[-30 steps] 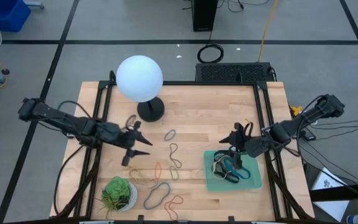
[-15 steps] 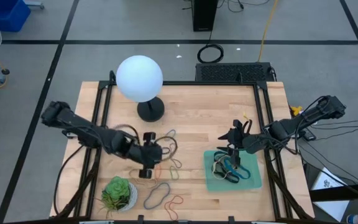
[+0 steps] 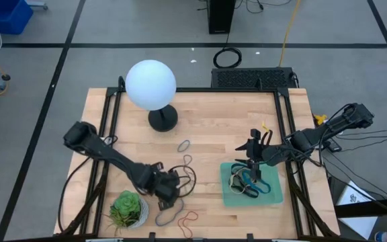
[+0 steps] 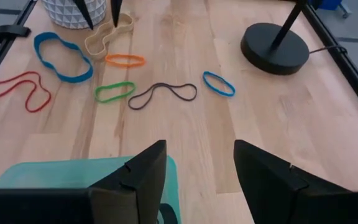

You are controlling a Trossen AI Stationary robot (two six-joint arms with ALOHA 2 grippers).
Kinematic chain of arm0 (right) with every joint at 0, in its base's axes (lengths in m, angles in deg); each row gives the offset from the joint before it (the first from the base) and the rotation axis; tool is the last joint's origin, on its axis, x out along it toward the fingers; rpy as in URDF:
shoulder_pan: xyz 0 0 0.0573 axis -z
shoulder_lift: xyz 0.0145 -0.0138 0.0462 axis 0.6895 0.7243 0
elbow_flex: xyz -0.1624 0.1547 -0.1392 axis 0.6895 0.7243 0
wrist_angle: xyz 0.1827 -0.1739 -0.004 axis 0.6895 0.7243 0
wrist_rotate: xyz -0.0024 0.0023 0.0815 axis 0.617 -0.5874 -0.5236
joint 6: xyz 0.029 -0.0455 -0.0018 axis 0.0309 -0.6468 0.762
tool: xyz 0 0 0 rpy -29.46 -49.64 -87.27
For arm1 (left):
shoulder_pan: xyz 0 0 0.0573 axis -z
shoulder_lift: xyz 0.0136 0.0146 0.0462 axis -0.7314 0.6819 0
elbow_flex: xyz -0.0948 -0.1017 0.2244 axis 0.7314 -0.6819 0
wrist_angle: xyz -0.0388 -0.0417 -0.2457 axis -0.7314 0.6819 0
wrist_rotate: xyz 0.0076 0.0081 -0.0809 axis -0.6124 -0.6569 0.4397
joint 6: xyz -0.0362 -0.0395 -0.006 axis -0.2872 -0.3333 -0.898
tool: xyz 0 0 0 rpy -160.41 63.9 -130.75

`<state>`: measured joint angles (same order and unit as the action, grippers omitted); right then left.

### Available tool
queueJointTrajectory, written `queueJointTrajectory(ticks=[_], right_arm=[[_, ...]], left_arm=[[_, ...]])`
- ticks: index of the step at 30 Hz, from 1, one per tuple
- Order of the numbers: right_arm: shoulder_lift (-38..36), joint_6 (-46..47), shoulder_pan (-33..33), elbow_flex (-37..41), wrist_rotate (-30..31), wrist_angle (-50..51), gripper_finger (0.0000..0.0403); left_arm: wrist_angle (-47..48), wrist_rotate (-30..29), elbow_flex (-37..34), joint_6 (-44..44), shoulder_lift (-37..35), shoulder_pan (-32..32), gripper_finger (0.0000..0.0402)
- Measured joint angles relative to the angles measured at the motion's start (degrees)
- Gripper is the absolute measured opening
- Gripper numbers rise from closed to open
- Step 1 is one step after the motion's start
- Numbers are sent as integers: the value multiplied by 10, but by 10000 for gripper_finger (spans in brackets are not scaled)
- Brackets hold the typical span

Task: Pick and place rubber bands into bin
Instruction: Put the brown rubber band into the green bin

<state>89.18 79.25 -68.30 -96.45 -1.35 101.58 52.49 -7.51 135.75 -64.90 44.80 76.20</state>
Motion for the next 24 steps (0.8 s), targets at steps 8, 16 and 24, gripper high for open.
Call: queueJointTrajectory(ticks=[8, 16, 24], right_arm=[[0, -1, 0, 0, 0, -5, 181], [0, -1, 0, 0, 0, -29, 180], [0, -17, 0, 0, 0, -41, 180]], left_arm=[[37, 51, 0, -60, 63, 9, 186], [38, 78, 0, -66, 96, 9, 186], [25, 81, -11, -69, 103, 6, 186]])
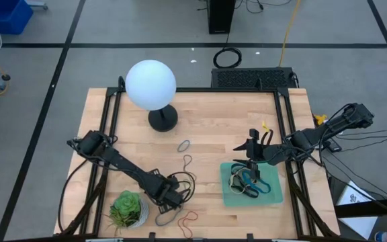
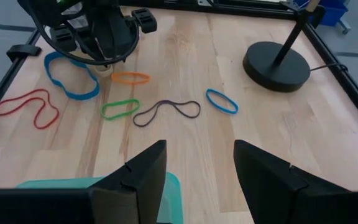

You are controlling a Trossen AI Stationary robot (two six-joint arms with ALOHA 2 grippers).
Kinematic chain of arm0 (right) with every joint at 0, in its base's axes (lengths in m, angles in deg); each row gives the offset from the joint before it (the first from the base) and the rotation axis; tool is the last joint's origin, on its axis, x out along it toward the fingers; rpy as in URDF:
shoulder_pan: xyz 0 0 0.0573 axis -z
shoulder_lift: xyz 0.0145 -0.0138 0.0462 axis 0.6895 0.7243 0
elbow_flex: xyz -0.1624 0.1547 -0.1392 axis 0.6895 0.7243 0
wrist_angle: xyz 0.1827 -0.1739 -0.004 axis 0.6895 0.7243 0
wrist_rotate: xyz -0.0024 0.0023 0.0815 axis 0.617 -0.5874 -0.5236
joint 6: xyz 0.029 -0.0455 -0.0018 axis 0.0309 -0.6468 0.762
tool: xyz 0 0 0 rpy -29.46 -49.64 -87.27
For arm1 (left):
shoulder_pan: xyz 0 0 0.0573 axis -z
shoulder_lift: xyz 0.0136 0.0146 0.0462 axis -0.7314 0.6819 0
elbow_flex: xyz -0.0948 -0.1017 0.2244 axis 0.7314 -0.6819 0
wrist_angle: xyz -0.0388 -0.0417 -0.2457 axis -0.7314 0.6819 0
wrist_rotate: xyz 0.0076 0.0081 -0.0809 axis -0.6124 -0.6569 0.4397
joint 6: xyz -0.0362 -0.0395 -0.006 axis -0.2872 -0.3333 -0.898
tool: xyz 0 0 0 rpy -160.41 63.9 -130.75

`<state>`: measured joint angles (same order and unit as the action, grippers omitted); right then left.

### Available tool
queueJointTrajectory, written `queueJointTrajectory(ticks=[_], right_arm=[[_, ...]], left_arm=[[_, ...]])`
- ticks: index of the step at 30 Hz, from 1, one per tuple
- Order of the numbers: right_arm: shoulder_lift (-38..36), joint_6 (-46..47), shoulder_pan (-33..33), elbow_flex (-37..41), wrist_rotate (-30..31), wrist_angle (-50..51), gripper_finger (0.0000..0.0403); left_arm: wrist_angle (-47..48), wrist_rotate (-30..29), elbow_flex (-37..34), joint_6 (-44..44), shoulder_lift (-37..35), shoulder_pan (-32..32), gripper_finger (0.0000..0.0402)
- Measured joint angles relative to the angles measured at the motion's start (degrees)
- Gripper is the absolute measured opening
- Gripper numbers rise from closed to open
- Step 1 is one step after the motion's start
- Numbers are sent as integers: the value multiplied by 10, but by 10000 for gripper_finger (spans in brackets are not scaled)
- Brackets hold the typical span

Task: Pick and place rubber bands into bin
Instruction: Put the brown rubber band into the green bin

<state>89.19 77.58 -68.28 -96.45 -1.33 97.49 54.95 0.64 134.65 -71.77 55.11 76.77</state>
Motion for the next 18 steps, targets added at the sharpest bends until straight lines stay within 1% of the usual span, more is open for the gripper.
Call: queueJointTrajectory(ticks=[6, 9, 12, 18], right_arm=[[0, -8, 0, 0, 0, 0, 180], [0, -8, 0, 0, 0, 0, 180], [0, -8, 0, 0, 0, 0, 180], [0, -8, 0, 0, 0, 1, 180]], left_arm=[[-8, 16, -3, 6, 0, -7, 186], [-8, 16, -3, 5, 0, -9, 172], [-8, 18, -3, 5, 0, -9, 136], [-8, 26, -3, 6, 0, -9, 45]])
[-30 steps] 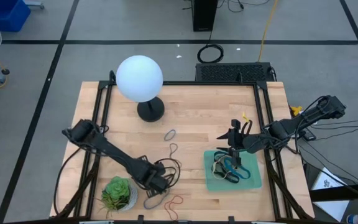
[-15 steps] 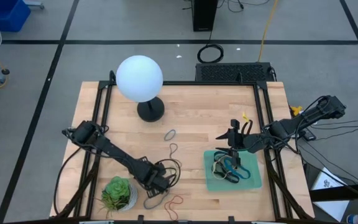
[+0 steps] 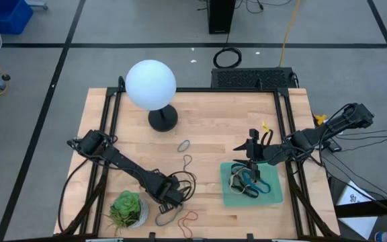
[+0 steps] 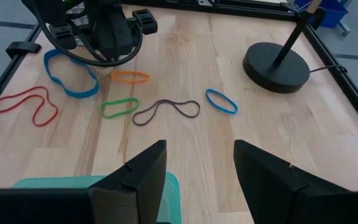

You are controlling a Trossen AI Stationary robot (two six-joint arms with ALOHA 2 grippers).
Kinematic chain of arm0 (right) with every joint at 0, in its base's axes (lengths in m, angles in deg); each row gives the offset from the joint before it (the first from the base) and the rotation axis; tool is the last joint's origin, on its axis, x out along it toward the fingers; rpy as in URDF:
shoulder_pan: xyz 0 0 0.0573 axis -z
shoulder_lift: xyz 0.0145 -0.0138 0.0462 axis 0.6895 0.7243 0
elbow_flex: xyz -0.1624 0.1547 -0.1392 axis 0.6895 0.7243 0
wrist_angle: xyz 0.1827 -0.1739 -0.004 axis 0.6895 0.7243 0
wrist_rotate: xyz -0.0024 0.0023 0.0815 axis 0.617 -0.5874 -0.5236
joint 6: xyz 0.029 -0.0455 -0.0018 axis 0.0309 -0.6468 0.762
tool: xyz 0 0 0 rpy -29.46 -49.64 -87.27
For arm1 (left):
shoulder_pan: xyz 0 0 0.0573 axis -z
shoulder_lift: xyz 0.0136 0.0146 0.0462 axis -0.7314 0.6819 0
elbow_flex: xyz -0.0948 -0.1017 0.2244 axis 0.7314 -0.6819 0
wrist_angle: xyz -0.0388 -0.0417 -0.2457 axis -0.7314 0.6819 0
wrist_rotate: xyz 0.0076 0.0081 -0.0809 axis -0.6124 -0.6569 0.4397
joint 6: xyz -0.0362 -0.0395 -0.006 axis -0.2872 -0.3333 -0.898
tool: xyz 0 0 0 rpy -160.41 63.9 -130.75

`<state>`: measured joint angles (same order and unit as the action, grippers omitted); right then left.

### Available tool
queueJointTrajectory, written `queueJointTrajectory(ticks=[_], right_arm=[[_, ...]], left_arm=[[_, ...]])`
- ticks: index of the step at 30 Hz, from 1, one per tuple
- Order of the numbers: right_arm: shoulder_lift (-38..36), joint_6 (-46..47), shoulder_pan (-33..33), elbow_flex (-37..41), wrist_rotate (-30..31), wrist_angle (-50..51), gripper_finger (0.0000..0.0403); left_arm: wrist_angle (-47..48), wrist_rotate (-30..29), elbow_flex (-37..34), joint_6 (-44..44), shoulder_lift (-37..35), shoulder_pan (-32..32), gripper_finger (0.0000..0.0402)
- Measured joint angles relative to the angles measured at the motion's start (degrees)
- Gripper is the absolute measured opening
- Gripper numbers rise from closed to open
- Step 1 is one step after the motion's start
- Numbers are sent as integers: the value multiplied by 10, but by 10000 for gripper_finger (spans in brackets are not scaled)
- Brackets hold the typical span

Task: Pick and place rubber bands into bin
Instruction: Put the brown rubber band into the green bin

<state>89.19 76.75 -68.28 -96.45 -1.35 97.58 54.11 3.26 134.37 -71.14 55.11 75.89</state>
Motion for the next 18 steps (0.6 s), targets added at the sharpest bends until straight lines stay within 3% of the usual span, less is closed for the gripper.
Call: queueJointTrajectory(ticks=[3, 12, 18], right_arm=[[0, 0, 0, 0, 0, 1, 180], [0, 0, 0, 0, 0, 2, 180], [0, -6, 0, 0, 0, 2, 180]], left_arm=[[0, 3, 0, 18, 0, 0, 10], [11, 19, 9, 70, -1, -4, 7], [49, 9, 30, 102, -52, -21, 5]])
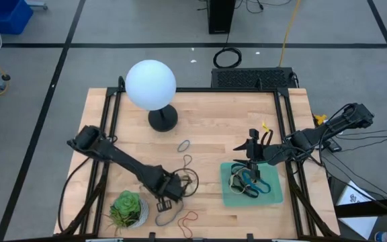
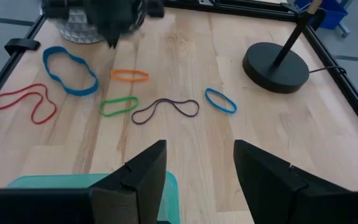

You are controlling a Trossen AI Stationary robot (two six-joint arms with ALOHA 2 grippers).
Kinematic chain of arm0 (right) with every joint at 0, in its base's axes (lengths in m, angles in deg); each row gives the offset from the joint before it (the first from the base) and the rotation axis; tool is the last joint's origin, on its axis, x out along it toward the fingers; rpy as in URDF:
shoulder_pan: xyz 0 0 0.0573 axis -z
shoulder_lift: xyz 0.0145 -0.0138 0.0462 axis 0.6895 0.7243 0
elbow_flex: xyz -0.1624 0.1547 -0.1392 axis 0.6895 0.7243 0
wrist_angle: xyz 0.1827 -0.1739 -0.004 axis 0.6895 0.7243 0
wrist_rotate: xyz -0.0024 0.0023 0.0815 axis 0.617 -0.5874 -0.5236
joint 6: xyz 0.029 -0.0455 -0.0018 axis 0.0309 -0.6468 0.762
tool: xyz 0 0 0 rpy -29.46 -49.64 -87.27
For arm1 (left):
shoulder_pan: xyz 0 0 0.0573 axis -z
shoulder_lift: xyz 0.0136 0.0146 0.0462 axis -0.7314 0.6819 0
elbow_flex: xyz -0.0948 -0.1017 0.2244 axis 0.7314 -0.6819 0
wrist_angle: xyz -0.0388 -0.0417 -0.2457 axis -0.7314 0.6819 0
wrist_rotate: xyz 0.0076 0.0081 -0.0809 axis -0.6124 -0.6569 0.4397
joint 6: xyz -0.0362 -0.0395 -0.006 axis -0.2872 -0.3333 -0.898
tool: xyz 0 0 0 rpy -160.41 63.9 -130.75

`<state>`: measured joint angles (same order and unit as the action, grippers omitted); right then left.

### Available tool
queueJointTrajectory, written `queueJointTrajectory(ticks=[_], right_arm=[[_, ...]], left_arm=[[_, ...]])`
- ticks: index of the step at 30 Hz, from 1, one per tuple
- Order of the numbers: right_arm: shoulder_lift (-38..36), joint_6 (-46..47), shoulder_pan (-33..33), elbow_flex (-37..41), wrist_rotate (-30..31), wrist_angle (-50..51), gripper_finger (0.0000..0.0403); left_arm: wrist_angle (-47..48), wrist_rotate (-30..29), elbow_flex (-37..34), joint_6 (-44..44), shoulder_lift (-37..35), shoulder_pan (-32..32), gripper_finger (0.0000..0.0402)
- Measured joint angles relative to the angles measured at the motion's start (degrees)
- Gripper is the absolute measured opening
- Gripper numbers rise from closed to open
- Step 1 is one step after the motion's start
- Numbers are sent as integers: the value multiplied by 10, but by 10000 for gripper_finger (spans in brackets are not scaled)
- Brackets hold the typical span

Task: Pick and place rubber bands into bin
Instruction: Put the brown rubber band into the green bin

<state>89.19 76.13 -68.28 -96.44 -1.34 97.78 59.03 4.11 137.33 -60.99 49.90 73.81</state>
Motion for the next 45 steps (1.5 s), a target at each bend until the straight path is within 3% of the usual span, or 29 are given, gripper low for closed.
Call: queueJointTrajectory(ticks=[10, 19, 26, 30, 38, 45], right_arm=[[0, -46, 0, 0, 0, -6, 180], [0, -123, 0, 0, 0, -54, 180], [5, -143, 3, 0, 1, -116, 180], [26, -144, 17, 0, 2, -159, 180], [110, -145, 63, 0, -1, -277, 180], [204, -153, 102, 0, -134, -424, 180]], left_arm=[[-11, -146, 4, 69, -174, -44, 7], [-144, -235, 4, 260, -250, -92, 10], [-233, -231, 4, 386, -249, -132, 7], [-290, -197, 4, 440, -249, -147, 10], [-329, -174, 4, 488, -245, -154, 13], [-333, -174, 4, 504, -239, -156, 11]])
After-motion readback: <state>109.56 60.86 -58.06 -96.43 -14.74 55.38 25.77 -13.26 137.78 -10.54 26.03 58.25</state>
